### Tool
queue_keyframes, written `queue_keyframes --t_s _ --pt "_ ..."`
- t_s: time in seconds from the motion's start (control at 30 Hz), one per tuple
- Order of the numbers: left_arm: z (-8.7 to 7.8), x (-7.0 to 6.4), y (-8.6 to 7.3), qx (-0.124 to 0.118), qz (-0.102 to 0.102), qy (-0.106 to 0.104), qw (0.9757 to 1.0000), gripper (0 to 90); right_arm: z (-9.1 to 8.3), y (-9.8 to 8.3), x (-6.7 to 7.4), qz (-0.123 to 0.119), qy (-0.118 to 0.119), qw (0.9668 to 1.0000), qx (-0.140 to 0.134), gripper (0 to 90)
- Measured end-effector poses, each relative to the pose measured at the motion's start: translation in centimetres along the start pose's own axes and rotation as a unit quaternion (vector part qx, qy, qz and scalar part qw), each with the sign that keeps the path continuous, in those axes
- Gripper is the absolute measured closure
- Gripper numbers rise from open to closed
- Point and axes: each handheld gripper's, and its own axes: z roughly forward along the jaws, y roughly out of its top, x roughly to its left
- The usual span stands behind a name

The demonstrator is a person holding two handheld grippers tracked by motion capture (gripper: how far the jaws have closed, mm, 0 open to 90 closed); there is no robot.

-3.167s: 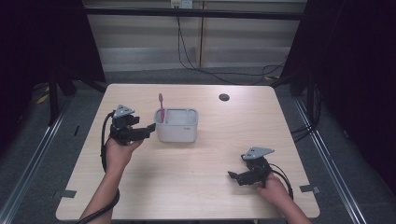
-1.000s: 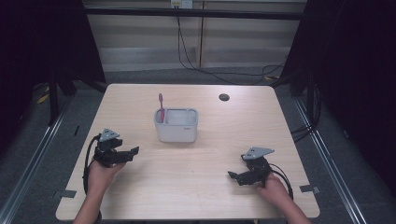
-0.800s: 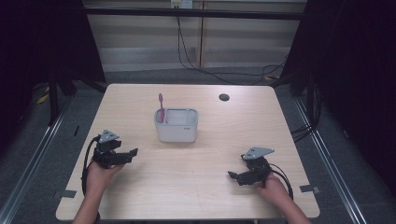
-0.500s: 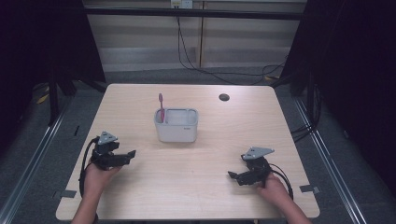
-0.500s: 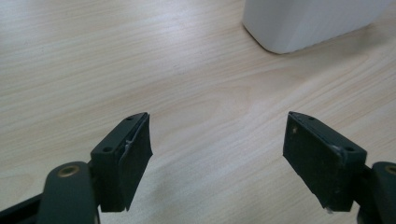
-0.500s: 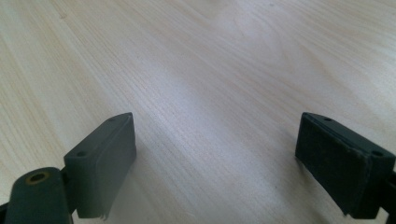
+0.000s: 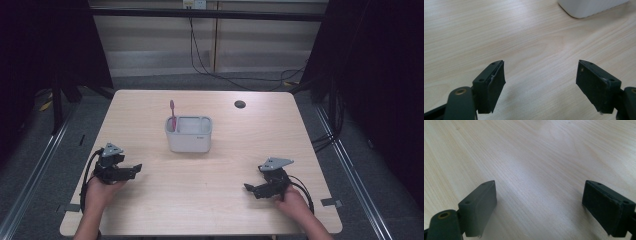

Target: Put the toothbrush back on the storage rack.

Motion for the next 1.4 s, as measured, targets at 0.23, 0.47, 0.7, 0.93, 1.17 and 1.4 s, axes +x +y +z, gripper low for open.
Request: queue_keyframes --t_s 0.23,0.47,0.7,0.93,1.17,1.4 --pt "0.0 0.3 -0.4 0.006 0.003 -0.005 1.0000 23.0 0.0 0.0 0.0 0.000 0.000 1.0000 0.000 11.8" --pt "0.3 0.5 -0.8 0.015 0.005 -0.004 0.9999 22.9 0.0 0.0 0.0 0.000 0.000 1.0000 0.000 11.8" --pt "0.7 0.8 -1.4 0.028 0.010 0.003 0.9995 22.9 0.0 0.0 0.0 0.000 0.000 1.0000 0.000 11.8" --pt "0.7 0.8 -1.5 0.035 0.014 0.001 0.9993 22.8 0.0 0.0 0.0 0.000 0.000 1.0000 0.000 11.8" --pt "1.2 0.6 -1.8 0.039 0.014 0.000 0.9991 21.9 0.0 0.0 0.0 0.000 0.000 1.0000 0.000 11.8" --pt "1.1 0.8 -2.2 0.028 0.013 -0.007 0.9995 19.7 0.0 0.0 0.0 0.000 0.000 1.0000 0.000 11.8"
